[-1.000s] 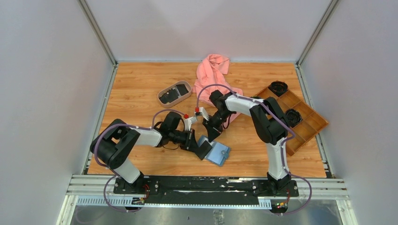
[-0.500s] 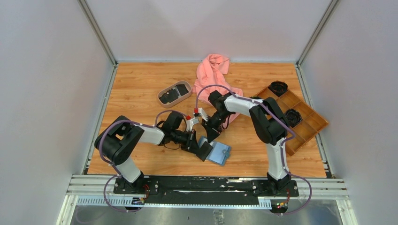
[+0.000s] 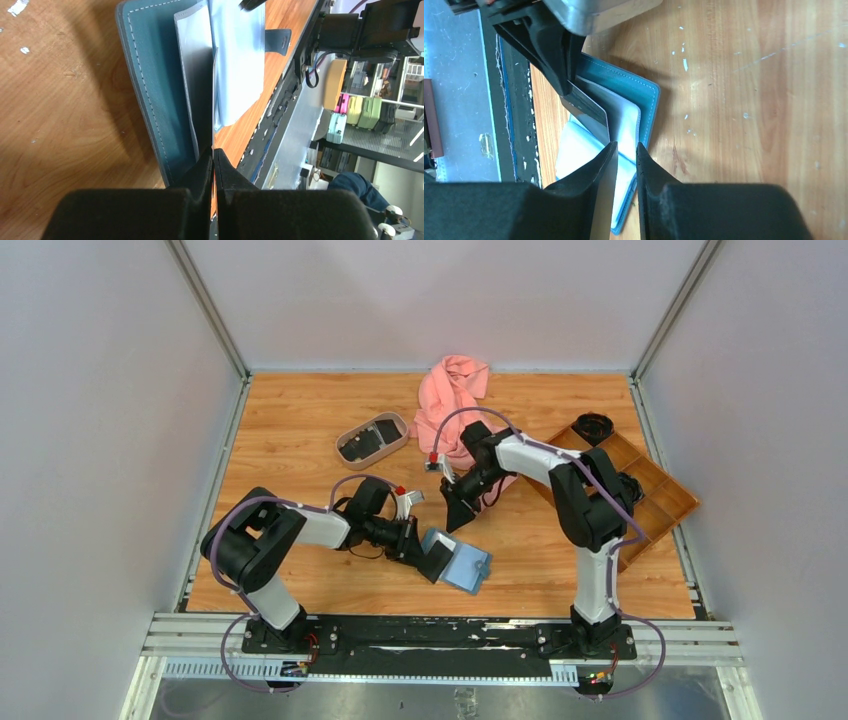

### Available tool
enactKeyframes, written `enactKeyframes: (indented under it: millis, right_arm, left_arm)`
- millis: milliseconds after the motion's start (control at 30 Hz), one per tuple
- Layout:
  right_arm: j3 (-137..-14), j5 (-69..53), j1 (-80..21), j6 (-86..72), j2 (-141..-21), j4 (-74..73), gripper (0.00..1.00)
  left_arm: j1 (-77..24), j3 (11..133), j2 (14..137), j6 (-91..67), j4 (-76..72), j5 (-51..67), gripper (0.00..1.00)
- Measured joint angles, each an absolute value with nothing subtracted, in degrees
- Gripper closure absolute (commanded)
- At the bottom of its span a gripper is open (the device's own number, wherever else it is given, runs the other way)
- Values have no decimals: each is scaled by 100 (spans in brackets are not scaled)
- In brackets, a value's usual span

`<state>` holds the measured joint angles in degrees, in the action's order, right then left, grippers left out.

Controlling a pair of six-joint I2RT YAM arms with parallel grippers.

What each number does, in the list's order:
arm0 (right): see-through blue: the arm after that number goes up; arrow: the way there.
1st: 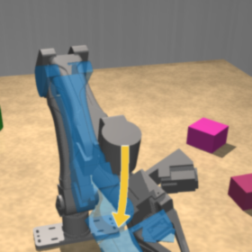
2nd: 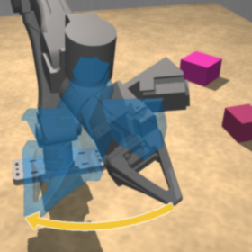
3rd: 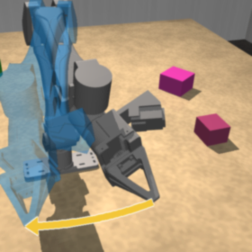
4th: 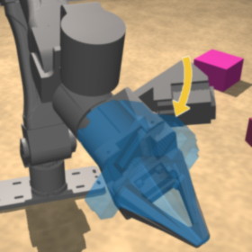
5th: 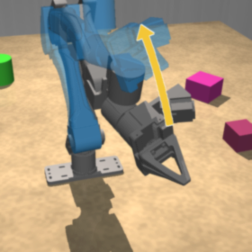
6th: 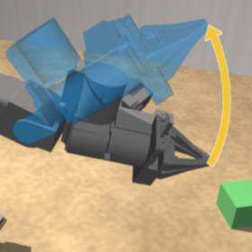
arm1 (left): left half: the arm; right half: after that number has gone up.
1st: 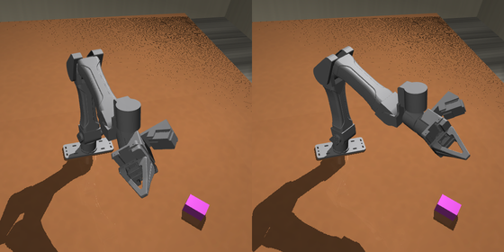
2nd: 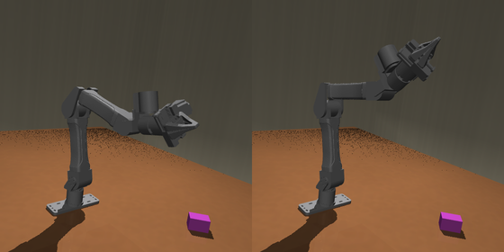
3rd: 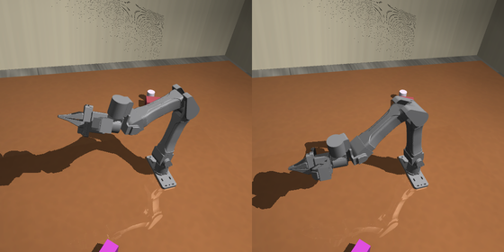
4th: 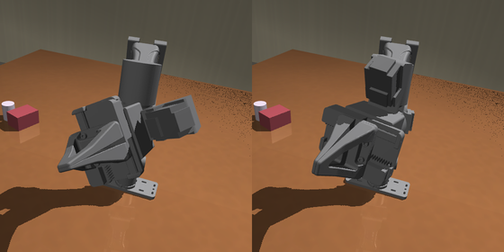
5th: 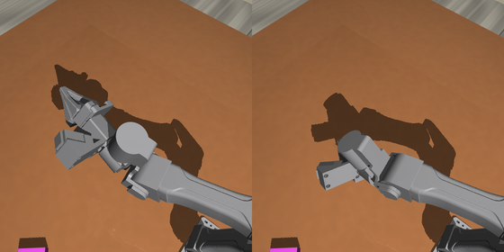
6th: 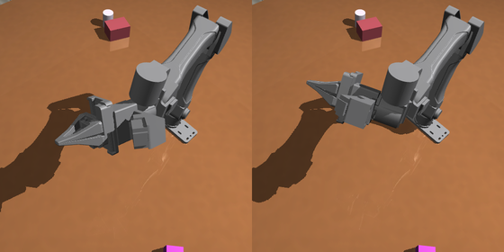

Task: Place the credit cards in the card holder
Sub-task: Insert the credit card into the card holder.

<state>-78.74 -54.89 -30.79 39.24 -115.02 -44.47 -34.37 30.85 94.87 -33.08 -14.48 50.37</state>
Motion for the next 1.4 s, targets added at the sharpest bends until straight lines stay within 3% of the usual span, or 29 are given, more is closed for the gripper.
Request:
enactKeyframes:
  millis: [300, 567, 1033, 1400]
  right_arm:
    - [-7234, -5349, -2779, 4829, -10440, -4425, 75]
    - [-5183, -5349, -2733, 8256, -8482, -4427, 71]
    - [-4703, -4672, -3498, 9509, -8514, -3636, 71]
    - [-4595, -4429, -3719, 9843, -8663, -3566, 77]
  left_arm:
    - [-3437, 3146, 9487, -3374, -1441, 5076, 100]
    - [-3437, 3380, 9574, -3435, -1455, 5238, 100]
    - [-3437, 4250, 9824, -2705, 99, 4838, 100]
    - [-3437, 4171, 9609, -3317, -235, 4484, 100]
